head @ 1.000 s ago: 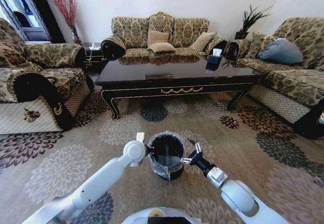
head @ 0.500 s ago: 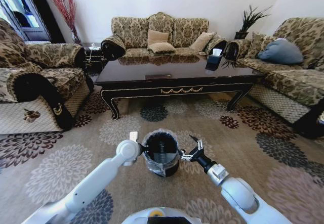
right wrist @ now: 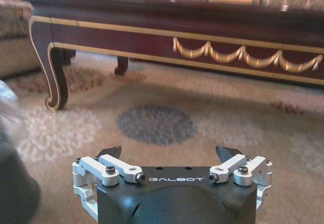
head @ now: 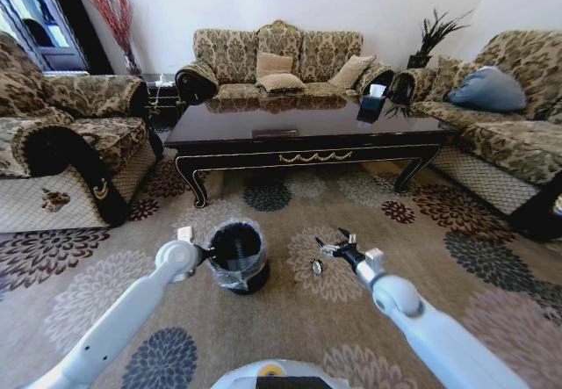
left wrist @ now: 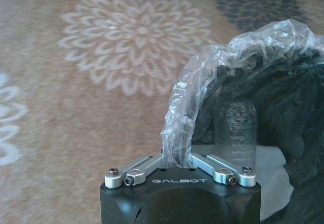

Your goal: Move to the front of the table and pick up the trash from the floor, then place it into the trash bin.

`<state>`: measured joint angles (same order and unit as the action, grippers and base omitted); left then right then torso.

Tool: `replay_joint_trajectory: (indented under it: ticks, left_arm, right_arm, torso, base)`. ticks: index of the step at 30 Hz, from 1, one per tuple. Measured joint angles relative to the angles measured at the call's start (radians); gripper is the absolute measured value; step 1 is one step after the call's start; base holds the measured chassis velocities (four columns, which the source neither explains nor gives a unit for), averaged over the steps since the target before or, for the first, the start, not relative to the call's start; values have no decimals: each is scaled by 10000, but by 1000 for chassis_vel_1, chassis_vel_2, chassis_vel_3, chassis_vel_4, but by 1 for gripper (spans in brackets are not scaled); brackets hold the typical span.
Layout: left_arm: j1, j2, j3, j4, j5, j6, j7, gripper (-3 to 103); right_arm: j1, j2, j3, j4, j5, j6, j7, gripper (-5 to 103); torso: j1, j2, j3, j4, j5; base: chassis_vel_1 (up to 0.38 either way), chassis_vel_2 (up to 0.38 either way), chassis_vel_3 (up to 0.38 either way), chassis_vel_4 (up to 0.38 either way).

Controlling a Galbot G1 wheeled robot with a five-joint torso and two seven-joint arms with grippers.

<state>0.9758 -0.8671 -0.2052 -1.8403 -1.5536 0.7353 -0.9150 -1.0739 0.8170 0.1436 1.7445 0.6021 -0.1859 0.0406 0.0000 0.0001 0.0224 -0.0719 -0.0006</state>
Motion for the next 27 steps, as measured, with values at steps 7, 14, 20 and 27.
replay_joint_trajectory:
  ticks: [7, 14, 20, 27]
  left_arm:
    - [738, 212, -813, -346, 163, 1, 126, 0]
    - [1294, 319, -1505, -820, 93, 1, 98, 0]
    - [1603, 350, -1834, -962, 72, 1, 8, 0]
    - [1928, 295, -2024, -1064, 71, 1, -61, 0]
  right_arm:
    - [973, 169, -1140, -1409, -334, -35, -444, 100]
    - [1473, 556, -1985, -2890, -474, 67, -701, 100]
    - [1662, 550, -2650, -3972, -616, 481, -1213, 100]
    - [1970, 716, -2877, -5014, -575, 908, -1660, 100]
  torso:
    - [0, 0, -1, 5, 3]
    - [0, 0, -2, 4, 5]
    - [0, 0, -2, 0, 6]
    - [0, 0, -2, 5, 5]
  base:
    - [0, 0, 0, 0]
    - [0, 0, 0, 0]
    - [0, 0, 0, 0]
    - [0, 0, 0, 0]
